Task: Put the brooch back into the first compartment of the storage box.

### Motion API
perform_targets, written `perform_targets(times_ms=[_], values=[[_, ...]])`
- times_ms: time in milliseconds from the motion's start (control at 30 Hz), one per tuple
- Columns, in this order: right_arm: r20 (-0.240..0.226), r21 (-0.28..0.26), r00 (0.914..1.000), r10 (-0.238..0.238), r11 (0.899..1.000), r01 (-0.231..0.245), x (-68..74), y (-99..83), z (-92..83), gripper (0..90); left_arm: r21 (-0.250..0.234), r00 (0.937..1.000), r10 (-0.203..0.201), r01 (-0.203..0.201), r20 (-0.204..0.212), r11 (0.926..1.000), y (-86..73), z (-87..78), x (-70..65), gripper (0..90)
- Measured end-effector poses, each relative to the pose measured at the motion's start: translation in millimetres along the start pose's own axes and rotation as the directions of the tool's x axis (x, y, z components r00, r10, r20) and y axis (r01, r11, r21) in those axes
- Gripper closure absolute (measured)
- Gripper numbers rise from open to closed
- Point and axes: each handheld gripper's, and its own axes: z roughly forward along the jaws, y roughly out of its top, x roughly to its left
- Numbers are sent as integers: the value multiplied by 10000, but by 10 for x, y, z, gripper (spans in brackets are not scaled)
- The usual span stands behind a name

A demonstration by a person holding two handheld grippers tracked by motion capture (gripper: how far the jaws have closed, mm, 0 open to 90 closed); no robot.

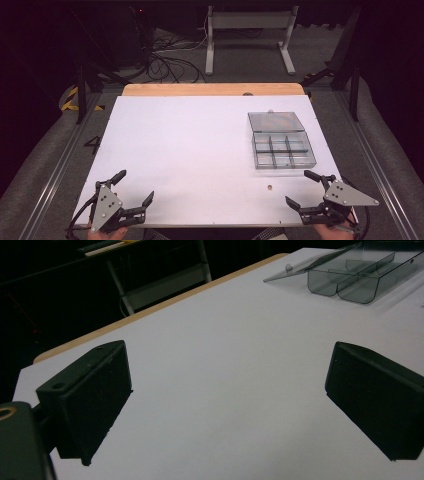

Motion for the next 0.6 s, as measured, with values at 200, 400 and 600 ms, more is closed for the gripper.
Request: perform_targets(times_ms=[200, 400, 600], values=[[-39, 2, 10000, -10, 10000, 10, -2, 14, 0, 38, -59, 9987, -472, 473, 177, 9989, -1, -28, 41, 54], [-15, 92, 9999, -162, 9998, 162, 13, 32, -1, 40, -96, 9995, -303, 305, 127, 9995, 2, -35, 27, 51], [-47, 187, 9998, -175, 9997, 176, 20, 43, 6, 42, -175, 9999, -128, 130, 112, 9998, 5, -50, 24, 51]])
